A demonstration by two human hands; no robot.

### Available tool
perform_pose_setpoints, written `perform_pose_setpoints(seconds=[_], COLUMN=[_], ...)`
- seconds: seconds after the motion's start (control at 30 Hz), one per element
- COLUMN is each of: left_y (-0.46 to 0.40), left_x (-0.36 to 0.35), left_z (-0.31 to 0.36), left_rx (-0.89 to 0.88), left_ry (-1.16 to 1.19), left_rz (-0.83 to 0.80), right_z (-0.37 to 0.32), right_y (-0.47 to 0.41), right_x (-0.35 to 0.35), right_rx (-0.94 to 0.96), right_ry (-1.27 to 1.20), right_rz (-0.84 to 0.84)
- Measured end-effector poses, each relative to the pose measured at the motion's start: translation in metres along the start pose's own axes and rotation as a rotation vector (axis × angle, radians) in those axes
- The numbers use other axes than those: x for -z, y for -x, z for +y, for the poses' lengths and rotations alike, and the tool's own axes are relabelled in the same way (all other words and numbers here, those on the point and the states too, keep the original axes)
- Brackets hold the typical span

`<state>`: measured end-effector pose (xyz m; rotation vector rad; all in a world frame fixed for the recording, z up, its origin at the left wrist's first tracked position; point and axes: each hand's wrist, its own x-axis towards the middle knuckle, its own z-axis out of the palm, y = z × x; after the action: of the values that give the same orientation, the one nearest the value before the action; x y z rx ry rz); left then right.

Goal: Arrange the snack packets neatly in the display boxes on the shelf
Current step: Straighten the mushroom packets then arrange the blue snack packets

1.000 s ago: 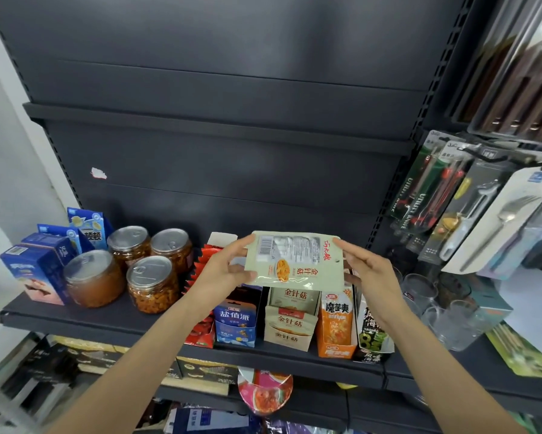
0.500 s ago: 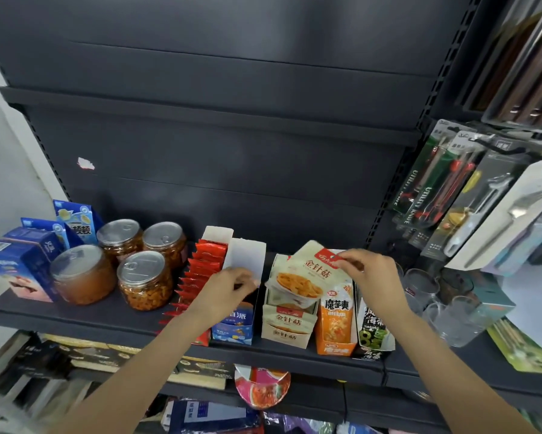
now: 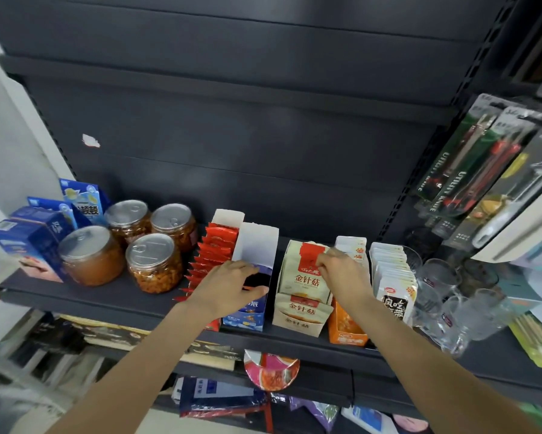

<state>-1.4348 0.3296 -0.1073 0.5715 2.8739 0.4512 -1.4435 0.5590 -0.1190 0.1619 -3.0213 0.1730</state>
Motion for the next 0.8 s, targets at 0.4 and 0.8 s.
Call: perform_pose_setpoints(seconds=[0.4,0.8], left_y=[0.002,-0.003], left_x=[-0.002,0.001], left_z=[0.003,0.002], left_rx=[0.025,0.022], left_ry=[0.06,0.149], left_rz=[0.033,0.064], right_z=[-0.007,-0.013], right_y=[0.037,0.044], right_x=[0.024,0.036], right_rx=[0.042,-0.036], right_ry=[-0.488,-0.43], right_rz=[-0.332,-0.128])
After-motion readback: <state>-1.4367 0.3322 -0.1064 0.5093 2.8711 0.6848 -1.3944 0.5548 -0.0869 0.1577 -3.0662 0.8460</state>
